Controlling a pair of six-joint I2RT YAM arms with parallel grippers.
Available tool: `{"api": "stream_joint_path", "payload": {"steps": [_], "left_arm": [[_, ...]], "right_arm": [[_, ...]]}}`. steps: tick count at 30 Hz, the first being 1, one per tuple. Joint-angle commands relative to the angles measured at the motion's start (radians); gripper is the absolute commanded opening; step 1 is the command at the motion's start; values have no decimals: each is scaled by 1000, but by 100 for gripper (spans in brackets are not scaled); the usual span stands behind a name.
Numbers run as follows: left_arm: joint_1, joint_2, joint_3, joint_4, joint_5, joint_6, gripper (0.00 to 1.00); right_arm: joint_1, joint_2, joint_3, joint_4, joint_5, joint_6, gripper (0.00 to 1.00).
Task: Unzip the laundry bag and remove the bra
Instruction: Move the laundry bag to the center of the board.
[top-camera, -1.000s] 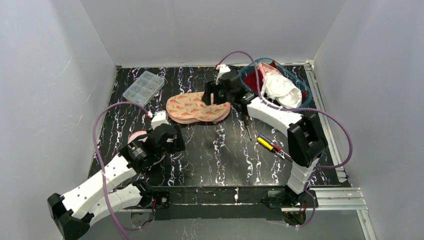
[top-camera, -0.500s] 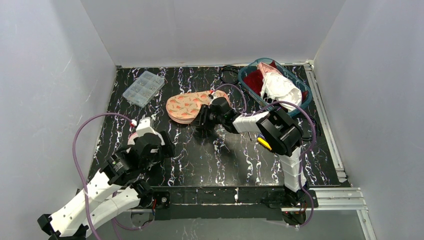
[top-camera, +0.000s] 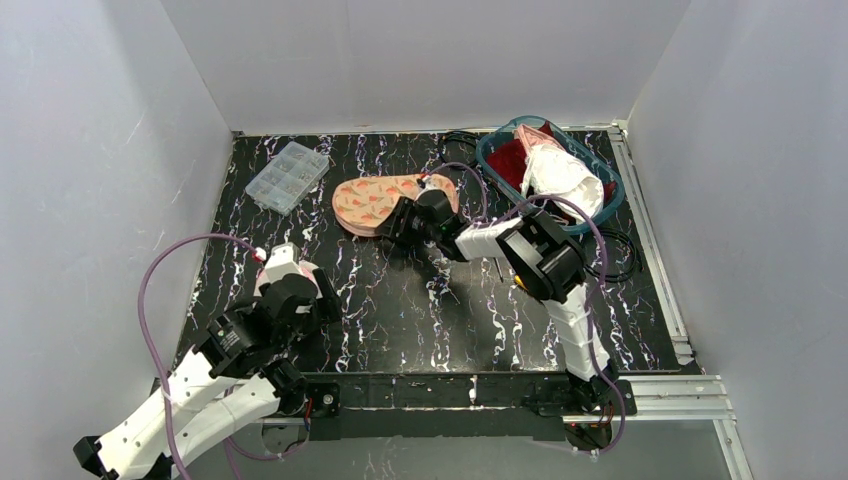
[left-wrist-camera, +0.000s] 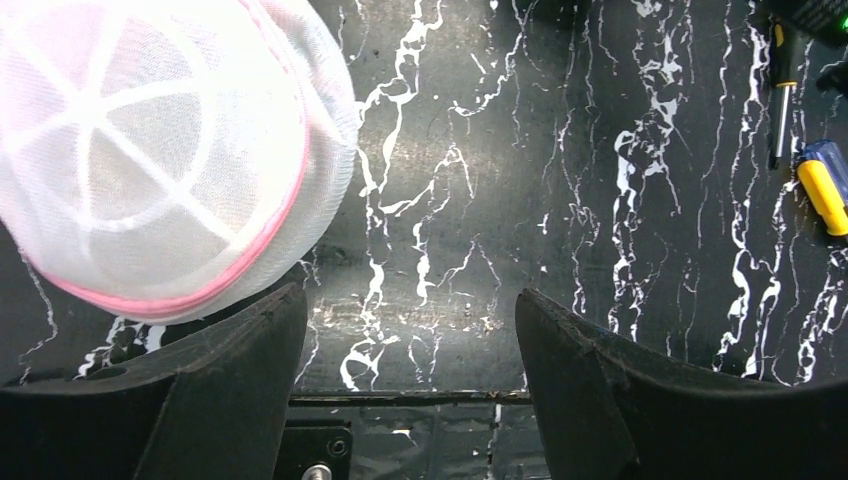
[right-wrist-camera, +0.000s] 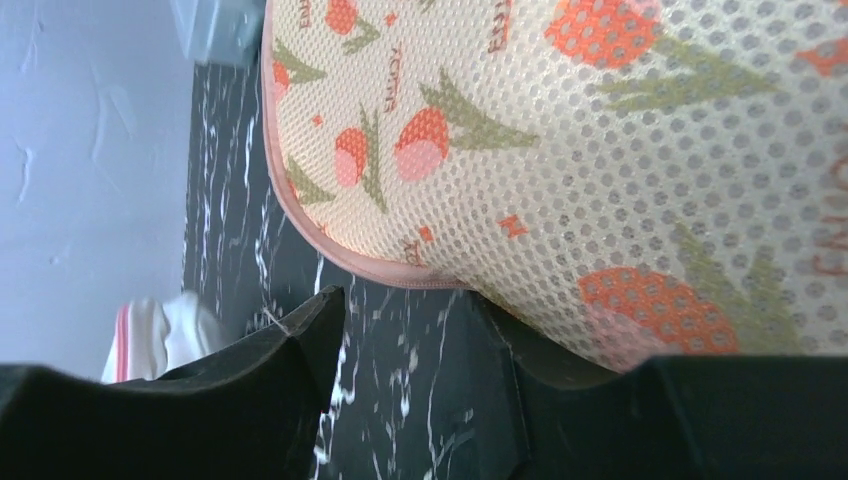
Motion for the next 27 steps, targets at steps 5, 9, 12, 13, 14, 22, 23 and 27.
{"api": "stream_joint_path", "payload": {"steps": [5,9,12,13,14,22,23,27], "left_arm": [[6,-57,85,-166,-97,-6,74],[6,-55,89,-187,-123,-26,76],[6,-29,90,-212,-155,-73,78],[6,-17,91,-220,-168,-88,79],[6,-5,93,-225,-176,-103,80],[6,-47,65,-220,-173,-185,81],[6,-73,58,-212,-170,-179,80],[6,-171,88,-208,-177,-122,80]], "right_arm": [[-73,163,194,-94,64,-15,60],[-86,149,209,-93,16,-42,67],[-84,85,186,-90,-61,-38,77],[-83,52,173,-96,-74,-40,80],[-81,14,158,-105,-85,-44,81],[114,-254,123,-424,-45,-301,85],[143,-261,125,-438,-54,-319,84],[208,-235,172,-470,-104,-327,80]]}}
